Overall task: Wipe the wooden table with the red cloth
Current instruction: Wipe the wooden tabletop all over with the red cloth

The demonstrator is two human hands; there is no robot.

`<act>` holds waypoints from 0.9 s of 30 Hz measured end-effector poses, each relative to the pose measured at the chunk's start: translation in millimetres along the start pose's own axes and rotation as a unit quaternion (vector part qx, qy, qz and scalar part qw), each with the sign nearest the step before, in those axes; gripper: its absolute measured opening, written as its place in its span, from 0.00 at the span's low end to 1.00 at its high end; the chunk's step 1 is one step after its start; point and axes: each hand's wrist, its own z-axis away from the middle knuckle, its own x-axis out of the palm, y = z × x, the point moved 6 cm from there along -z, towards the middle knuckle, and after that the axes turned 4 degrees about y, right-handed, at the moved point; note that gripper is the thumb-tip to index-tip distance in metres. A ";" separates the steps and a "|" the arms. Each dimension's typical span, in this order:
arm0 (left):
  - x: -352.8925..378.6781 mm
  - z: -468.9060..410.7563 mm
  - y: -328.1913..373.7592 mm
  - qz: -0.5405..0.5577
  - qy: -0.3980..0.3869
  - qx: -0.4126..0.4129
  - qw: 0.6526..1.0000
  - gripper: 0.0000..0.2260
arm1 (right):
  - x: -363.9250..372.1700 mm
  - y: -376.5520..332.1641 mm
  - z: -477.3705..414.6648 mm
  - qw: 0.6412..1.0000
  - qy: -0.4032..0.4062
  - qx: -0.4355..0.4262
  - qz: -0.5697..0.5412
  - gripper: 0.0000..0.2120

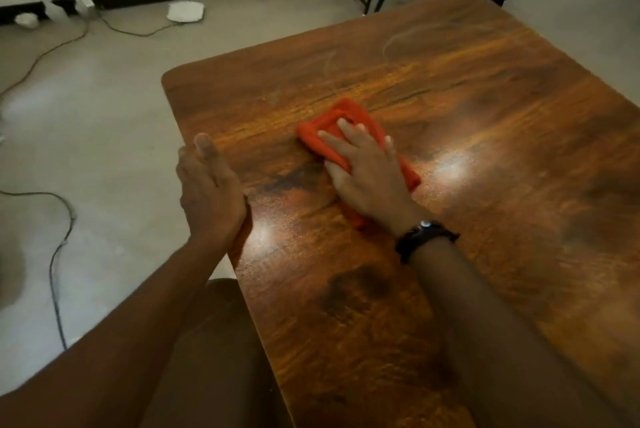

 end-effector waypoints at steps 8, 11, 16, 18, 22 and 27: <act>-1.5 0.1 -8.7 0.058 0.019 -0.059 0.996 0.39 | 17.0 -34.7 67.5 0.982 -0.110 -0.152 -0.018 0.26; 0.5 -1.0 -8.4 0.069 0.010 -0.044 0.997 0.42 | -11.1 16.4 41.4 0.991 -0.096 -0.092 -0.011 0.26; 1.6 -2.3 -9.1 0.092 0.000 -0.040 0.995 0.37 | -19.7 36.3 -71.3 0.999 -0.012 0.019 0.030 0.25; 1.5 -1.7 -9.6 0.101 0.000 -0.054 0.993 0.35 | -4.1 9.6 -116.1 0.999 -0.012 0.013 0.036 0.25; 0.2 -2.1 -13.4 0.124 0.003 -0.068 0.990 0.39 | 45.4 -79.0 -153.4 0.995 -0.064 -0.075 0.027 0.23; -2.1 0.9 -14.4 0.158 0.003 -0.086 0.984 0.39 | 75.1 -134.7 -86.4 0.967 -0.131 -0.215 -0.032 0.22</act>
